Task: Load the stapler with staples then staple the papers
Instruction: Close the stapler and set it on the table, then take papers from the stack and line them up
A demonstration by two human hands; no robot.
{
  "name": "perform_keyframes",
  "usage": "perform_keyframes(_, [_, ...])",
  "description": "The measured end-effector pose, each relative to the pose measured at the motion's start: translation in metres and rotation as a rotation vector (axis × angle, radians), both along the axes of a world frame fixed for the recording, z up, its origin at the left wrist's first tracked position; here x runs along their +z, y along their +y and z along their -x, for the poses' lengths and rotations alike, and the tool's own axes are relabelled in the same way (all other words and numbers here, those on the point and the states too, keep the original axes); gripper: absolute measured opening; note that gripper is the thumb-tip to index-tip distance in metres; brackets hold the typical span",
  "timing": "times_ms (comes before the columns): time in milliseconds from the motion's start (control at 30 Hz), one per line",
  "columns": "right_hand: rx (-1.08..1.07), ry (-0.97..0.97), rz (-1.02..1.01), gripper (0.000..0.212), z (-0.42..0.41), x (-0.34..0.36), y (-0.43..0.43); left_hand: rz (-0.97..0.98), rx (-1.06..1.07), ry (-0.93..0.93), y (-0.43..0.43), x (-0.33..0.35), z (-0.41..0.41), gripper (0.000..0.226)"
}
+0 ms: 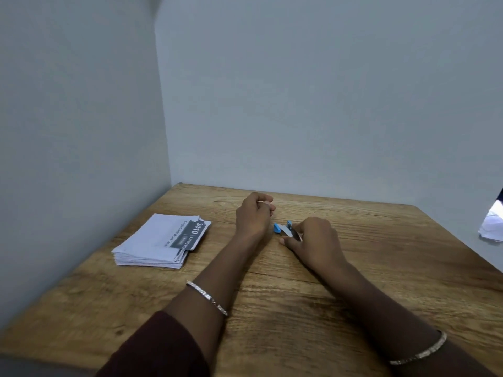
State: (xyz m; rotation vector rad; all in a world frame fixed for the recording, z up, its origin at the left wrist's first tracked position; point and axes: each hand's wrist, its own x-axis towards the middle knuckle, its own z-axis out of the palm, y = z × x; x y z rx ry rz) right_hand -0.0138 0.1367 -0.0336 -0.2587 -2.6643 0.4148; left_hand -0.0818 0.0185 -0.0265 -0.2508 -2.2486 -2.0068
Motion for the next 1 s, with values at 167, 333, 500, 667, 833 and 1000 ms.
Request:
perform_keyframes(167, [0.012, 0.182, -0.044, 0.04, -0.012, 0.001, -0.007, 0.087, 0.106, 0.211, -0.028, 0.004, -0.028, 0.023])
perform_keyframes(333, [0.153, 0.243, 0.016, 0.025, -0.023, -0.005, -0.047, 0.298, 0.305, 0.398, -0.08, -0.006, -0.049, 0.019])
perform_keyframes(500, [0.282, 0.24, 0.093, 0.022, -0.03, -0.011, -0.092, 0.441, 0.586, 0.291, -0.132, -0.006, -0.058, 0.021])
perform_keyframes(667, [0.354, 0.178, 0.221, 0.028, -0.028, -0.013, -0.117, 0.879, 0.615, 0.126, -0.167, -0.01, -0.053, 0.037])
perform_keyframes(833, [0.369, 0.117, 0.236, 0.033, -0.024, -0.016, -0.116, 1.001, 0.497, -0.026, -0.177, -0.008, -0.043, 0.059])
perform_keyframes(1000, [0.335, 0.116, 0.34, 0.027, -0.023, -0.017, -0.113, 0.951, 0.405, -0.211, -0.177, 0.009, -0.038, 0.07])
